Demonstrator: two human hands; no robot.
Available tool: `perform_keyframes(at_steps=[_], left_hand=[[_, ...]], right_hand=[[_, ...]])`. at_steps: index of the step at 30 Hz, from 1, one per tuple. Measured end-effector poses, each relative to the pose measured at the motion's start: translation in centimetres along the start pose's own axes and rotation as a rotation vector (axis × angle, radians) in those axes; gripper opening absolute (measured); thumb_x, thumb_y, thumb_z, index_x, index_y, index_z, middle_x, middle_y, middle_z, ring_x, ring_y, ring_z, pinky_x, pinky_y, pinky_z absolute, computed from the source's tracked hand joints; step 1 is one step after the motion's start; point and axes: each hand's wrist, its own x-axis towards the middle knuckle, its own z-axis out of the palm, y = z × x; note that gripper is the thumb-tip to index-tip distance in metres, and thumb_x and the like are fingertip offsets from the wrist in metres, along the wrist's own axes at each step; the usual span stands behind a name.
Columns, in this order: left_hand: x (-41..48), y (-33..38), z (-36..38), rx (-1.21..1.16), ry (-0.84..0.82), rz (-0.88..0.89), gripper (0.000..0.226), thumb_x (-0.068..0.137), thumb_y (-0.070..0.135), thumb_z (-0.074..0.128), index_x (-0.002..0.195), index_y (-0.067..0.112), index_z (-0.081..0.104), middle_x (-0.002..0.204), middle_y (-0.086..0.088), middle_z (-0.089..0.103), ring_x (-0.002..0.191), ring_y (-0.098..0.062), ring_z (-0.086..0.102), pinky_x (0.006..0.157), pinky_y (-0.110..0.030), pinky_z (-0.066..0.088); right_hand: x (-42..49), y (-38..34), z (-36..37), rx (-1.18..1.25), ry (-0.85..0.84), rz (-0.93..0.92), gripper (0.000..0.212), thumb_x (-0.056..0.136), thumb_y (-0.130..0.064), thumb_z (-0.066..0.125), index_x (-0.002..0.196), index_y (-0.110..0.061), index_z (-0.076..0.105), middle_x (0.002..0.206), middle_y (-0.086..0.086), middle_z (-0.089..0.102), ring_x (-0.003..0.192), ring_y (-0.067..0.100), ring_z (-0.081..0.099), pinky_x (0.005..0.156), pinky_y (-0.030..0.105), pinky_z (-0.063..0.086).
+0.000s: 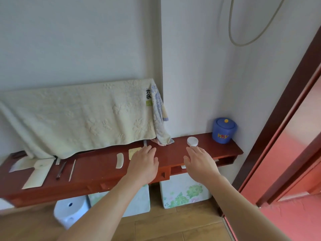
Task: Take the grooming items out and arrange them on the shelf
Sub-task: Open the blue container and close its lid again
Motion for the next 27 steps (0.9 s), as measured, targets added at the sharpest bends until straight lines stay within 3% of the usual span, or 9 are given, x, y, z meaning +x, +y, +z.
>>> perform_keyframes(at_steps=[12,20,27], left_hand=[[-8.6,-6.8,-2.1,-0.021,0.037,-0.042,0.044,0.102,0.03,0.036,0.141,0.015,0.046,0.143,0.0,0.049,0.131,-0.019,0.044,0.109,-0.037,0.038],[-15.7,-18.7,-5.2,-0.051,0.032,-0.072,0.043,0.103,0.029,0.035,0.14,0.012,0.046,0.142,-0.004,0.05,0.132,-0.021,0.043,0.109,-0.037,0.034],[-20.5,-27.7,-6.2,-0.054,-0.011,-0.097,0.043,0.102,0.028,0.035,0.138,0.009,0.048,0.141,-0.006,0.051,0.131,-0.023,0.045,0.108,-0.038,0.037]], right_hand=[[-4.9,-9.2,1.7,-0.002,-0.091,-0.016,0.038,0.097,-0.03,0.034,0.122,-0.01,0.054,0.127,0.003,0.056,0.12,0.021,0.047,0.105,0.035,0.037],[-6.6,-22.9,6.4,0.001,-0.115,0.011,0.043,0.098,-0.032,0.033,0.132,-0.011,0.049,0.137,0.002,0.051,0.128,0.02,0.042,0.107,0.035,0.034],[-7.8,-33.0,10.9,-0.022,-0.15,-0.035,0.039,0.098,-0.031,0.034,0.128,-0.013,0.05,0.135,0.001,0.051,0.126,0.02,0.043,0.105,0.035,0.035]])
